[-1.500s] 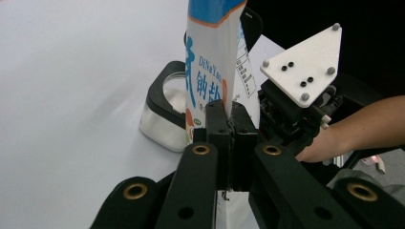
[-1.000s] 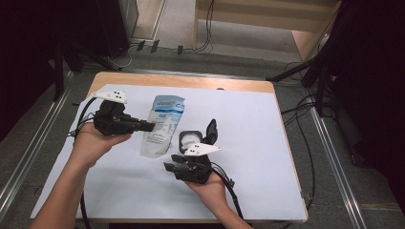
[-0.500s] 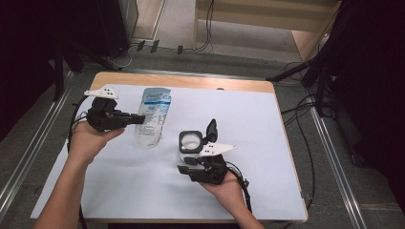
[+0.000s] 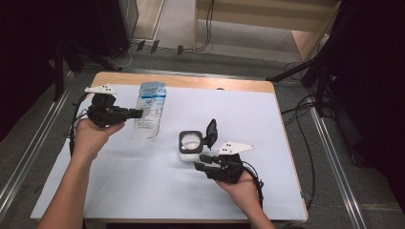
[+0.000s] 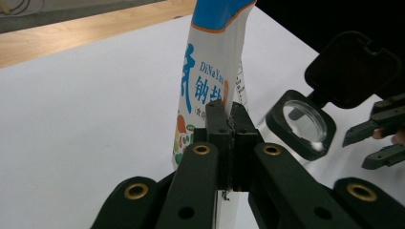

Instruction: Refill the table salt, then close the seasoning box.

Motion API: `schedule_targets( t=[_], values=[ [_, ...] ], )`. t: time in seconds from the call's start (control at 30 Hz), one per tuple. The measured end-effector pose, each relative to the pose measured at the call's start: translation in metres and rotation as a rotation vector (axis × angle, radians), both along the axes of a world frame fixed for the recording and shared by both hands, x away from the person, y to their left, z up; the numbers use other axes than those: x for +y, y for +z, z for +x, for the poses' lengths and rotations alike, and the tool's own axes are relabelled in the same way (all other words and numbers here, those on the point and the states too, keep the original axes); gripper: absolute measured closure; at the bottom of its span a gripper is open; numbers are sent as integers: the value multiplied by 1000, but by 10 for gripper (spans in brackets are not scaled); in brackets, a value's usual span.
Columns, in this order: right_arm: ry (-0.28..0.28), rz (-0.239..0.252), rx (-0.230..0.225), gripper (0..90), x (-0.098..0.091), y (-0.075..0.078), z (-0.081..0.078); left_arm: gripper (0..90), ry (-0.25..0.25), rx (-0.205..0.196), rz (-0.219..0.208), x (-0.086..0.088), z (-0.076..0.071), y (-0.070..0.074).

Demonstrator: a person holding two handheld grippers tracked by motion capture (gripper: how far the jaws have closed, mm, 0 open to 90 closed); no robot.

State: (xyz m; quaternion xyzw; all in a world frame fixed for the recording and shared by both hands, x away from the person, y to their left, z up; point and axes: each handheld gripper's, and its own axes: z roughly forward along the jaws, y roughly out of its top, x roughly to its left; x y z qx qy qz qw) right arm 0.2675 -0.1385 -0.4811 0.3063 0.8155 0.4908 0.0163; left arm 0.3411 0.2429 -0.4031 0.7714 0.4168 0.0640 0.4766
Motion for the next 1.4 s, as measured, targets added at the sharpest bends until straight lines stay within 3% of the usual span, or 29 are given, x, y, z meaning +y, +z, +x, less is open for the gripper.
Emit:
schedule_targets(
  t=[0.43, 0.73, 0.83, 0.9, 1.4],
  values=[
    [-47, 4, -1, 640, -16, -1, 2, 900, 52, -15, 20, 5, 20, -9],
    [-131, 14, 21, 635, -38, -3, 5, 900, 111, -40, 46, 13, 41, -29],
    [-152, 13, 21, 636, -44, -3, 6, 900, 118, -30, 45, 15, 45, -35],
    [-163, 10, 18, 636, -46, -3, 7, 900, 120, -18, 22, 17, 45, -38],
    [-209, 5, 15, 650, -55, -7, 17, 900, 95, 6, 23, 24, 22, -45]
  ],
)
